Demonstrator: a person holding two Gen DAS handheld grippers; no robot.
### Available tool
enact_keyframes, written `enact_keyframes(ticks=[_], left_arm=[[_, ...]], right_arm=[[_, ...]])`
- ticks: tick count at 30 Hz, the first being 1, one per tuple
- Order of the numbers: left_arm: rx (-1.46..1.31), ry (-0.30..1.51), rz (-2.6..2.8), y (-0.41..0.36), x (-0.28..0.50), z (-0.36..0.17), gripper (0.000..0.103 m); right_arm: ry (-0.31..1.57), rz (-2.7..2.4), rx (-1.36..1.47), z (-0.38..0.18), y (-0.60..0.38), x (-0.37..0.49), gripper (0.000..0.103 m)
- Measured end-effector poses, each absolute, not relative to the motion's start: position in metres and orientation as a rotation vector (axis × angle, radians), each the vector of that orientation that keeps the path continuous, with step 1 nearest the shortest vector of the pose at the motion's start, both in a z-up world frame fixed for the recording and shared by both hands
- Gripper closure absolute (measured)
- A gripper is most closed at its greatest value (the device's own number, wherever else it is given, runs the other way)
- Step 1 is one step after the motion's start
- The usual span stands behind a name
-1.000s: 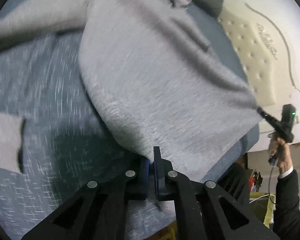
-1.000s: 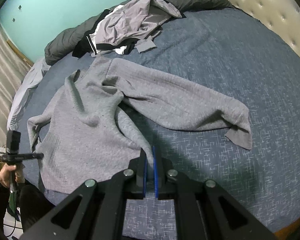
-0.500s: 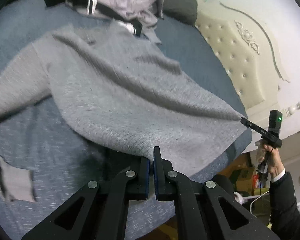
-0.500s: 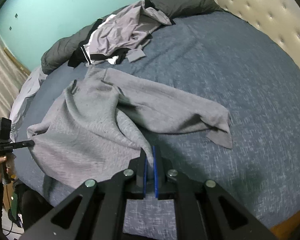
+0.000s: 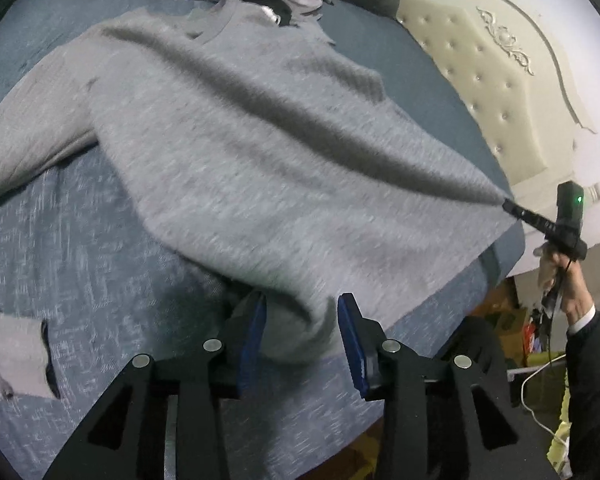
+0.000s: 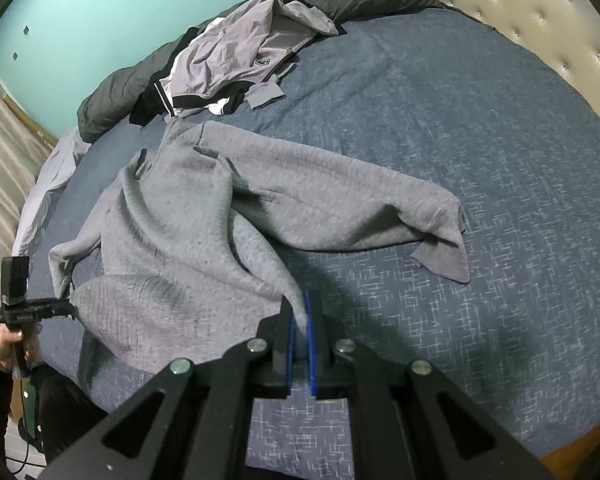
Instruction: Fold clothes
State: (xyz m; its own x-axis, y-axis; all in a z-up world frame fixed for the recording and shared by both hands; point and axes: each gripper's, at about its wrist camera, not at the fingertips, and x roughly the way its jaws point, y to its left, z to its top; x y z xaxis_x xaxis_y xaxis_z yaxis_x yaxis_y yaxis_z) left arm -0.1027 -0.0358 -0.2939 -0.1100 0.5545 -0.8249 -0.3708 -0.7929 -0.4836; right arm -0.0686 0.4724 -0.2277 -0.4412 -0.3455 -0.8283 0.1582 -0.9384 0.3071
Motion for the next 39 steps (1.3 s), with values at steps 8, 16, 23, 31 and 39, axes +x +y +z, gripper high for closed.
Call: enact_keyframes(ticks=[8, 16, 23, 31, 39], left_arm=[[-1.539, -0.158, 1.894, -0.029, -0.079, -0.299, 0.057], [-1.497, -0.124, 1.926, -0.005, -0.087, -0.306, 0.075], [-1.449, -0.066, 1.949, -0.007, -0.086, -0.282, 0.100], [-1.359, -0.044, 2.077, -0.067, -0.082, -0.201, 0.100], [-1.408, -0.005, 2.196, -0.155, -0.065, -0.163, 0.100]], right_arm=[[-0.242, -2.420, 1.456, -0.222, 0.464, -0.065, 0.099], [-0.225, -2.409, 1.454, -0.221, 0.454, -0.062, 0.099], [-0.218, -2.402, 1.435, -0.211, 0.449, -0.058, 0.099], [-0.177, -2.365, 1.360, -0.179, 0.423, -0.044, 0.099], [-0.085, -2.215, 1.340, -0.183, 0.365, -0.013, 0.099]])
